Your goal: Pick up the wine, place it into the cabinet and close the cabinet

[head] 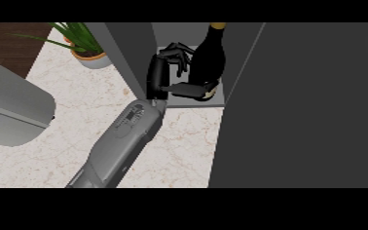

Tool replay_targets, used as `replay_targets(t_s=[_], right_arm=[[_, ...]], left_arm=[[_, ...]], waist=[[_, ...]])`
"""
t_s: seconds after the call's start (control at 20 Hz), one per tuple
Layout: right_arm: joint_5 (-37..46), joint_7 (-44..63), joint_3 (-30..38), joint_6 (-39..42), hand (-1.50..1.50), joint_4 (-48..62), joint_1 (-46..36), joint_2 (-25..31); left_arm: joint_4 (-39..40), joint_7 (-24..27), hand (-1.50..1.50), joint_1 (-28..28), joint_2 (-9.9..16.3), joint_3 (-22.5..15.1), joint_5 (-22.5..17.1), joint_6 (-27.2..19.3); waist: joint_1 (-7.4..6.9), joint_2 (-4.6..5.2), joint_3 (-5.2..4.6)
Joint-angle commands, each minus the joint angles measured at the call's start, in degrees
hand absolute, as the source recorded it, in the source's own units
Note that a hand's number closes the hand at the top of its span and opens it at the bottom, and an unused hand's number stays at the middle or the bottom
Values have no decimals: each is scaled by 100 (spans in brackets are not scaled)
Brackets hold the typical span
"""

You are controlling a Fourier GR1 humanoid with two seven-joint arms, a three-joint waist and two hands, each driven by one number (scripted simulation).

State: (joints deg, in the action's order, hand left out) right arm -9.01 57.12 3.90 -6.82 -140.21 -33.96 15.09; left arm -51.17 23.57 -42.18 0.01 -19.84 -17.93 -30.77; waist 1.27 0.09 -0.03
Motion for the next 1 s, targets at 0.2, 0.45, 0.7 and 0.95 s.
replay_targets(t_s=[0.2,0.45,0.7,0.95], right_arm=[[-435,-34,11,90,-150,-540,454,-172],[-196,75,-163,-35,-150,-21,-122,-151],[-326,73,-156,19,-150,-269,113,-212],[-566,387,171,-17,-150,-229,-325,-5]], left_arm=[[1259,408,150,-386,-1,41,-91,157],[1803,891,150,-670,-1,-323,-581,-243],[2124,1578,150,-352,-1,-194,-848,-47],[2610,1948,150,-692,-1,210,-1301,238]], waist=[[13,11,2],[66,26,-4],[78,26,-3],[134,35,-7]])
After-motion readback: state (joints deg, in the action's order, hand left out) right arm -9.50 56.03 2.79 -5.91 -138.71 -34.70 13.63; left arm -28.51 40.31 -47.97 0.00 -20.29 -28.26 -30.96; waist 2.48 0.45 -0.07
